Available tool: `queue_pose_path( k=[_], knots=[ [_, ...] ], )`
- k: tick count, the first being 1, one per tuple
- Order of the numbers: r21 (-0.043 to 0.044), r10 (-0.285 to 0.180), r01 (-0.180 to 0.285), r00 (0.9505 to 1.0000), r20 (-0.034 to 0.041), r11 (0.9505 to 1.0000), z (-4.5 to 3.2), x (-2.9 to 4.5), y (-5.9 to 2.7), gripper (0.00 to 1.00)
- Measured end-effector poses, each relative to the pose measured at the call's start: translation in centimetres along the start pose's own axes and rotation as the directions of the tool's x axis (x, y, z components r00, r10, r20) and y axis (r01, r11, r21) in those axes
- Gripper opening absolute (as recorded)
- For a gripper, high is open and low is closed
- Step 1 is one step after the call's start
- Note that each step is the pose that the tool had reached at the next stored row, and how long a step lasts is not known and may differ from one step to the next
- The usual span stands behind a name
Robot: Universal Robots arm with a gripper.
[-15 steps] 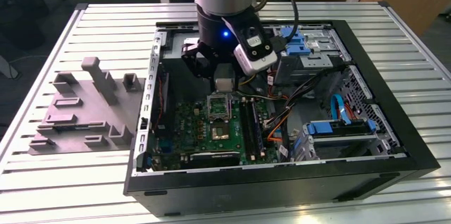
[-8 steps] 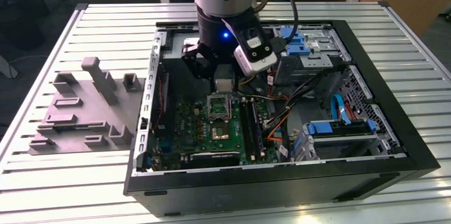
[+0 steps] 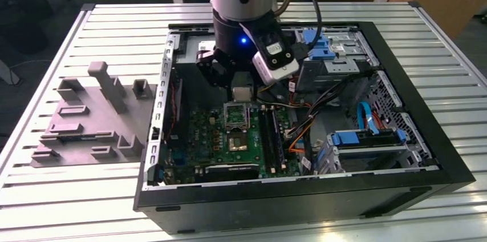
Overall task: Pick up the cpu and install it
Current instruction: 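Place the cpu into insertion slot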
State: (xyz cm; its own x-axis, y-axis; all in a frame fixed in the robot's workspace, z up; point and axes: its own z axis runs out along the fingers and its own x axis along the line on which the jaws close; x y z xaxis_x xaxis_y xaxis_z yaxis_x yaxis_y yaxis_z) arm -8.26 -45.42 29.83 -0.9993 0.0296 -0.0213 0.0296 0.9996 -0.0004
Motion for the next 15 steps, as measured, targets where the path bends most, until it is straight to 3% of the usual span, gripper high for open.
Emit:
queue_pose_path(
  k=[9, 15],
  knots=[
    [-0.0001, -0.003, 0.003, 1.0000, -0.0002, 1.0000, 1.11, 0.02, -0.34, 0.47],
    [-0.0007, -0.040, 0.040, 0.9992, -0.0006, 0.9992, 1.60, 0.04, -0.57, 0.47]
  ],
)
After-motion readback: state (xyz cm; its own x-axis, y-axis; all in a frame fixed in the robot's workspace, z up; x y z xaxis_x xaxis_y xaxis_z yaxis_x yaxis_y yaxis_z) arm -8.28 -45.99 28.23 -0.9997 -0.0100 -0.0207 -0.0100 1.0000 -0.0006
